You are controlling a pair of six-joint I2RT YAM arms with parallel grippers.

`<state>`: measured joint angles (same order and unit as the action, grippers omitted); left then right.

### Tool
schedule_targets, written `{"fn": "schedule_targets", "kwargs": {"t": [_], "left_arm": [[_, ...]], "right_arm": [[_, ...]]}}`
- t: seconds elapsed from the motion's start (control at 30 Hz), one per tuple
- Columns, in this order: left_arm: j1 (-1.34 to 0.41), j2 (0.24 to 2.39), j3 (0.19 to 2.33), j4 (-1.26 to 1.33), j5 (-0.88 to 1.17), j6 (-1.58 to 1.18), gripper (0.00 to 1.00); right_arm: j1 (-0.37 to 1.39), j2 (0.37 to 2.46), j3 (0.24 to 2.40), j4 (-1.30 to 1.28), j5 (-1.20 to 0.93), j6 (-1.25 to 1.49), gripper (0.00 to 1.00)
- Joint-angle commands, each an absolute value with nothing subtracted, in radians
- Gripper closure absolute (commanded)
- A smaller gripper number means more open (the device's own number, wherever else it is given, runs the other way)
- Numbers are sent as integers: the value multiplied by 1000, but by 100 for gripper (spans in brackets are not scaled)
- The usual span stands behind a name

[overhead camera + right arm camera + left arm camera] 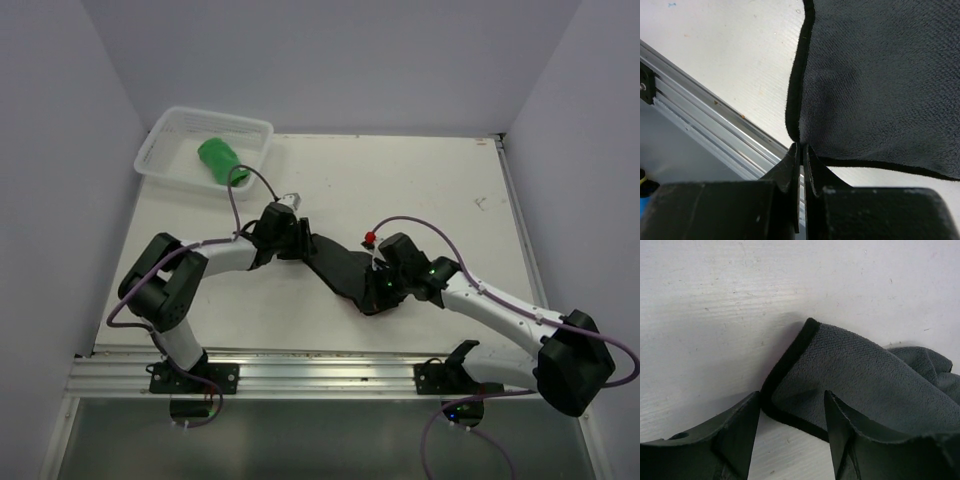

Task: Roll the towels
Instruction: Flatten the towel

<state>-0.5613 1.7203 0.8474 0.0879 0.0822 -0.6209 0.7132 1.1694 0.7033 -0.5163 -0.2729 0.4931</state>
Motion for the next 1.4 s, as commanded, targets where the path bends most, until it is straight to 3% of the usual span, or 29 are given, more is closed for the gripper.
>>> {"fn": "schedule_targets", "kwargs": {"t": [0.0,0.07,0.1,0.17,0.2,0.3,0.6,0.77,0.97,1.13,1.37], "left_arm": [[-569,1776,848,48,55,-588,44],[-569,1787,859,38,51,-581,53],[-569,1789,864,35,45,-580,66],[-569,1789,873,18,34,-578,76],[-569,1787,877,14,22,-574,86],[-569,1770,899,-36,3,-563,100],[-532,1717,1153,-213,-37,-551,100],[-425,1721,1389,-296,72,-572,100],[-345,1674,1552,-390,112,-552,100],[-344,1519,1418,-370,84,-555,100],[-344,1185,823,-255,71,-653,100]], "right_arm": [[718,1132,698,-514,-284,486,100],[718,1118,698,-532,-275,482,100],[716,1114,698,-538,-270,477,100],[718,1105,695,-551,-253,474,100],[716,1098,695,-552,-249,476,100],[718,1094,703,-558,-203,479,100],[692,1236,940,-606,-6,398,100],[546,1346,1198,-629,-63,316,100],[522,1453,1508,-716,-136,215,100],[535,1379,1419,-624,-195,218,100],[626,1229,1080,-560,-299,190,100]]}}
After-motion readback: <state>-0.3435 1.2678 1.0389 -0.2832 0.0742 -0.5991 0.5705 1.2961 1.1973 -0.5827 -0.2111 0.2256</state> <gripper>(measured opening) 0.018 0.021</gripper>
